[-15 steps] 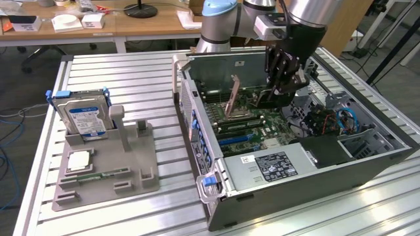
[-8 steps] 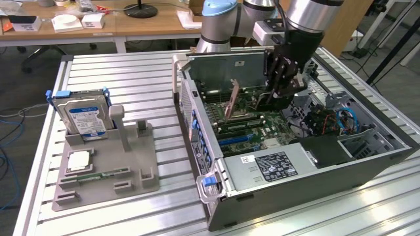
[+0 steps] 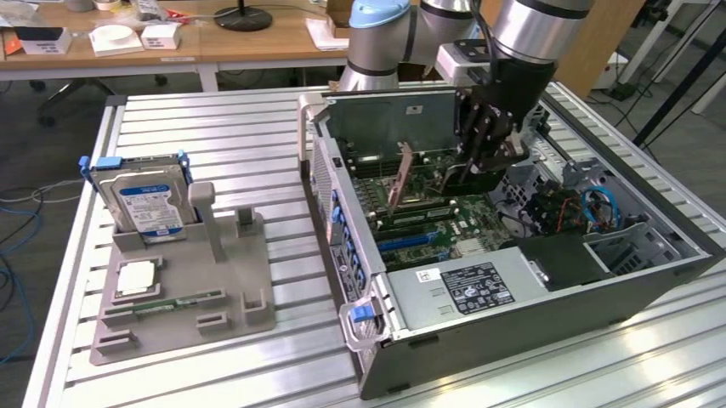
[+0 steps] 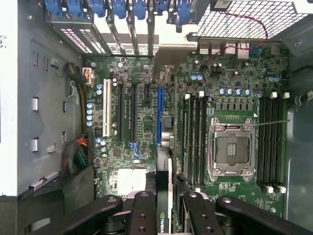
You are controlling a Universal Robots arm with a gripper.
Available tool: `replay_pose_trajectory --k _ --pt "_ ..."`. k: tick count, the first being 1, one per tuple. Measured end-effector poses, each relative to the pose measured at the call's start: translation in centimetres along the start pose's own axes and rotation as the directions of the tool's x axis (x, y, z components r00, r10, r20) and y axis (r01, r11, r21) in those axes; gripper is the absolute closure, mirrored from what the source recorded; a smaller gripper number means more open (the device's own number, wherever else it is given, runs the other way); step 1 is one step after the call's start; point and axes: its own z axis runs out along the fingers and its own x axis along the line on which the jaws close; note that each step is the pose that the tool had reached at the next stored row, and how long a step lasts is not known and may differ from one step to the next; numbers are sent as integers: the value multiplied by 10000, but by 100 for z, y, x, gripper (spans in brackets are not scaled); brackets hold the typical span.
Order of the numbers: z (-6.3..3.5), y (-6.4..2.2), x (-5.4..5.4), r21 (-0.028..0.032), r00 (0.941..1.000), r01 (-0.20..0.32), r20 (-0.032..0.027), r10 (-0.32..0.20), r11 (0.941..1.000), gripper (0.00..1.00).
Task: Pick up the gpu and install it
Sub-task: 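Insert the gpu into the slot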
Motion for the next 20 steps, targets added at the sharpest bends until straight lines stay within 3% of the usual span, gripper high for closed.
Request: replay_pose_trajectory --k 20 --pt "19 -1 0 4 9999 -136 8 136 9999 74"
